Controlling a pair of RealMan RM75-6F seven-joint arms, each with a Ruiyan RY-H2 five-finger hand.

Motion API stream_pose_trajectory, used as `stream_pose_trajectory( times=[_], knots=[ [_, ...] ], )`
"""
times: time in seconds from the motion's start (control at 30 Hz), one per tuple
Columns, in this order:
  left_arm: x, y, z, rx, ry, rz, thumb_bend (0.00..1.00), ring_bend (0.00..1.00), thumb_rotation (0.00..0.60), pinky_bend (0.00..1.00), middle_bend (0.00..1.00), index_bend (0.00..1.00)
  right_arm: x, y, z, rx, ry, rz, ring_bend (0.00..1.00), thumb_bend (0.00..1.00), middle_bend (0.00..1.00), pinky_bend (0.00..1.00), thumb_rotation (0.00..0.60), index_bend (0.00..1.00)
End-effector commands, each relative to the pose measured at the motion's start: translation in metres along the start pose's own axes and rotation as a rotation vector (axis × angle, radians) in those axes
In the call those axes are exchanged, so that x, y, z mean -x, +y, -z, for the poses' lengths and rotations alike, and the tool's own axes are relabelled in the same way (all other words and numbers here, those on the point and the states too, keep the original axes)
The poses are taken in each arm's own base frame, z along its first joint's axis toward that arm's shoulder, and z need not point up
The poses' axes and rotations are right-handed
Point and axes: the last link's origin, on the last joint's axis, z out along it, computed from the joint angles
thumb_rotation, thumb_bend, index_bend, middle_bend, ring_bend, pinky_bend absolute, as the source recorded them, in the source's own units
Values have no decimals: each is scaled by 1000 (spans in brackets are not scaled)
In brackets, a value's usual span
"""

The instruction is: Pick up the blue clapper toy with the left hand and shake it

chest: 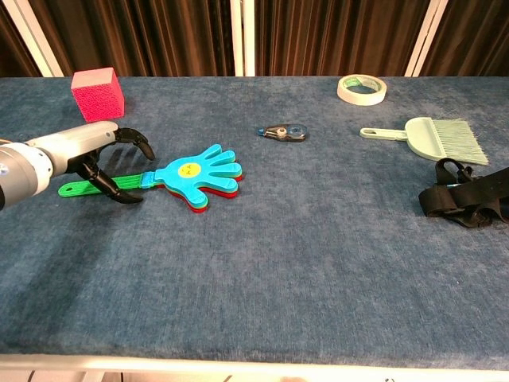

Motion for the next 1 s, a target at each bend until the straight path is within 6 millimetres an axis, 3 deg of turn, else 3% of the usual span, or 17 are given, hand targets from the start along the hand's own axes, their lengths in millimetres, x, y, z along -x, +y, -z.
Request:
stream_pose_trajectory(
  times=[0.03, 0.47, 0.63, 0.7, 0.8, 1.0],
  knots=[
    [0, 1, -1, -3, 11, -11, 196, 0, 600, 0, 77, 309, 1, 1, 0, 2, -1, -1, 0, 181, 0, 0, 600, 0],
    [1, 4, 2, -12, 28, -29, 254, 0, 600, 0, 102, 512, 3, 2, 0, 5, -8, -3, 0, 183, 0, 0, 600, 0],
    [-1, 7, 3, -21, 46, 14, 338, 2, 600, 36, 153, 563, 4, 2, 0, 6, -12, -4, 0, 186, 0, 0, 600, 0],
    [-5, 10, 4, -11, 78, 48, 366, 30, 600, 116, 199, 601, 4, 2, 0, 6, -12, -5, 0, 186, 0, 0, 600, 0],
    [-13, 14, 8, 30, 167, 64, 381, 156, 600, 309, 321, 692, 3, 2, 0, 7, -10, -6, 0, 185, 0, 0, 600, 0],
    [-17, 12, 13, 78, 210, -50, 387, 568, 600, 762, 606, 714, 4, 1, 1, 1, -16, -9, 0, 185, 0, 0, 600, 0]
  ],
)
